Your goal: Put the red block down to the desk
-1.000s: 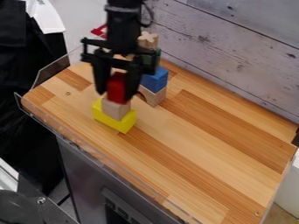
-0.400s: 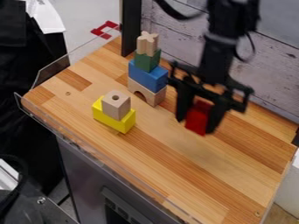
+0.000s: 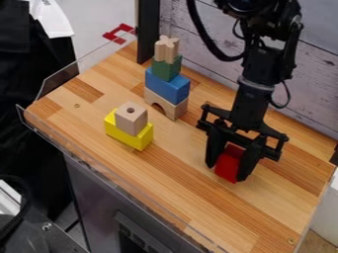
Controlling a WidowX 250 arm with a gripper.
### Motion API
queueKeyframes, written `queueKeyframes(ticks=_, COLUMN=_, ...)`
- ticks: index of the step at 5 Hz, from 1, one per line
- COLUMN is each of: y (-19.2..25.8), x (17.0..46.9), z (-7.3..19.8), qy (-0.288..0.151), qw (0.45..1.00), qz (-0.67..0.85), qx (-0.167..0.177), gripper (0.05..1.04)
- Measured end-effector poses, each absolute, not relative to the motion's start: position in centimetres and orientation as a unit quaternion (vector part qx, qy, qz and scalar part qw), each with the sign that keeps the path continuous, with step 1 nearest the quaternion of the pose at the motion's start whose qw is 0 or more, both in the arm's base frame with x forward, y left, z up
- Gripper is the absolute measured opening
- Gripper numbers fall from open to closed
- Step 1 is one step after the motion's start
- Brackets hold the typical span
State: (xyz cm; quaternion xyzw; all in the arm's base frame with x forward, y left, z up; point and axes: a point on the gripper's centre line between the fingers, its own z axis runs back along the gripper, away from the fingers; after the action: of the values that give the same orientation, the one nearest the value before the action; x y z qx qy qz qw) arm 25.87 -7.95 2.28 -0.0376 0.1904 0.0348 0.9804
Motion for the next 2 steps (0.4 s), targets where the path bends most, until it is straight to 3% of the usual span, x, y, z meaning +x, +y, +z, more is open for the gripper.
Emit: queueKeyframes(ticks=2, y=-5.72, x=26.27, z=1.71, qy=0.195, qw=0.978, qz=0.059, qx=-0.04, gripper=0.563)
